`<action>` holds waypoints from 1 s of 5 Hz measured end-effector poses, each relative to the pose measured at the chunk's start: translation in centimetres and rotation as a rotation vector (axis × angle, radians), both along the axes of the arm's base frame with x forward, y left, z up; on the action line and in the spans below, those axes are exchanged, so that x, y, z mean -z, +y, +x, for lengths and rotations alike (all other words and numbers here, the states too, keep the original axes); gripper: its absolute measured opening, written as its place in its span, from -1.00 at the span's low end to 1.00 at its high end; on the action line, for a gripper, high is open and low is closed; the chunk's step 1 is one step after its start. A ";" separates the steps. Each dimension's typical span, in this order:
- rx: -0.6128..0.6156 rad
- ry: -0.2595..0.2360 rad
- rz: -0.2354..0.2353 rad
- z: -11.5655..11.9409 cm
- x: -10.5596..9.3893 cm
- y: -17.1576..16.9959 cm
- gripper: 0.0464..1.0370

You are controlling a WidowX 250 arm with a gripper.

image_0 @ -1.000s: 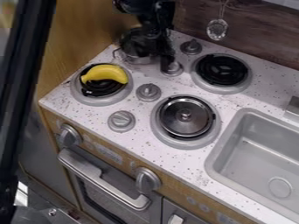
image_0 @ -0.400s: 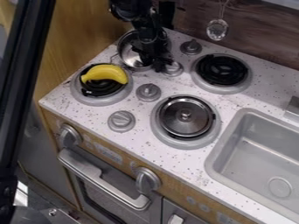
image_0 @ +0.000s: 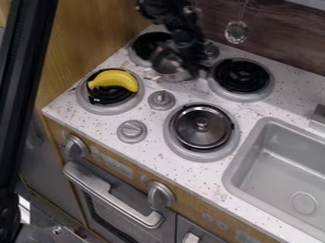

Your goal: Took the silver pot and placed it on the top left side of the burner

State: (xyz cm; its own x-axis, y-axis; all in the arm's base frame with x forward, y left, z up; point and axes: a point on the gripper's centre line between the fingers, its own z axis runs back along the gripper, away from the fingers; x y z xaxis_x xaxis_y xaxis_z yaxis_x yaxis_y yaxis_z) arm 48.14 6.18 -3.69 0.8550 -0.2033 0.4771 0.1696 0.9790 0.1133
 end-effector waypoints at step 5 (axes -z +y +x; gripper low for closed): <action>0.270 -0.014 0.057 2.1 0.6 -11.4 -0.90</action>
State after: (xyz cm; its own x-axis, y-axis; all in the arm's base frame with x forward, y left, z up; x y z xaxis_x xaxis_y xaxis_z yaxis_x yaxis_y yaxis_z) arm 50.23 -5.19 -4.27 0.7596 -0.4494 0.4702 0.4212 0.8907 0.1708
